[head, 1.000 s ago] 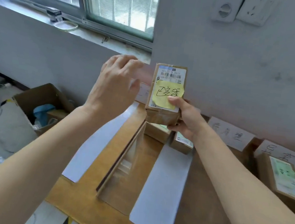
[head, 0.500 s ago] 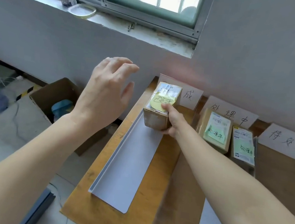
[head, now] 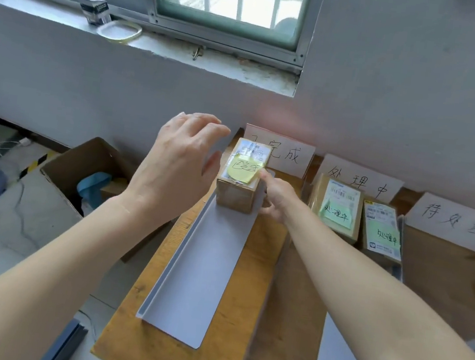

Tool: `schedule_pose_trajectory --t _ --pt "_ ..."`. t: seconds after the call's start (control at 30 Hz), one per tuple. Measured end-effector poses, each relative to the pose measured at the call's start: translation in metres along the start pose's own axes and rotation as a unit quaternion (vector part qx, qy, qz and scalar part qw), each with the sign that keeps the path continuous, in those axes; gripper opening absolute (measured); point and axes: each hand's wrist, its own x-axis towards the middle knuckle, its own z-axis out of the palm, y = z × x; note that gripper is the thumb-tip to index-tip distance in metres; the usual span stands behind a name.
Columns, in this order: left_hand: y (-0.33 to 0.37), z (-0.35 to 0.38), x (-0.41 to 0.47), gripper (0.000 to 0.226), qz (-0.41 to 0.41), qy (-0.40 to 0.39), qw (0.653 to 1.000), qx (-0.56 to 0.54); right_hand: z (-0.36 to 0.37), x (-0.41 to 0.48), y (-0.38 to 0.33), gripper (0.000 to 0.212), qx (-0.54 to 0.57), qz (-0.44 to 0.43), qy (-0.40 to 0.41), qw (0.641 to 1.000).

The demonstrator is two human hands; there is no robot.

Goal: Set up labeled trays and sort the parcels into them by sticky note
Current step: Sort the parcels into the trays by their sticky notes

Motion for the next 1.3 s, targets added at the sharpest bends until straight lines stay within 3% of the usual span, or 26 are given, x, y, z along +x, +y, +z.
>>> schedule_pose_trajectory --t 0.2,0.3,0.4,0.53,0.63,0.83,1.13,1.3 --pt "0.038 0.001 0.010 0.029 0.021 0.012 1.000 -0.013 -0.033 -0.032 -0.018 0.039 -0.102 -0.088 0.022 0.991" --pt "0.056 0.001 0.013 0.030 0.026 0.014 0.999 -0.021 -0.039 -0.061 -0.029 0.032 -0.209 -0.184 0.048 0.959" --pt "0.075 0.002 0.020 0.029 0.045 0.026 0.998 -0.031 -0.050 -0.096 -0.047 0.034 -0.323 -0.294 0.098 0.894" --pt "0.119 0.006 0.040 0.027 0.090 0.050 0.992 -0.074 -0.086 -0.164 -0.067 0.039 -0.475 -0.383 0.170 0.774" --pt "0.172 0.008 0.054 0.027 0.131 0.057 0.983 -0.115 -0.132 -0.217 -0.072 0.036 -0.547 -0.402 0.255 0.689" --pt "0.309 0.020 0.055 0.028 0.214 0.086 0.958 -0.169 -0.257 -0.322 -0.057 0.036 -0.599 -0.383 0.400 0.579" --pt "0.583 0.060 0.010 0.024 0.286 0.069 0.926 -0.235 -0.494 -0.443 0.016 0.034 -0.567 -0.325 0.518 0.551" --pt "0.661 0.079 0.004 0.024 0.315 0.032 0.915 -0.251 -0.578 -0.488 0.037 0.036 -0.530 -0.302 0.552 0.569"
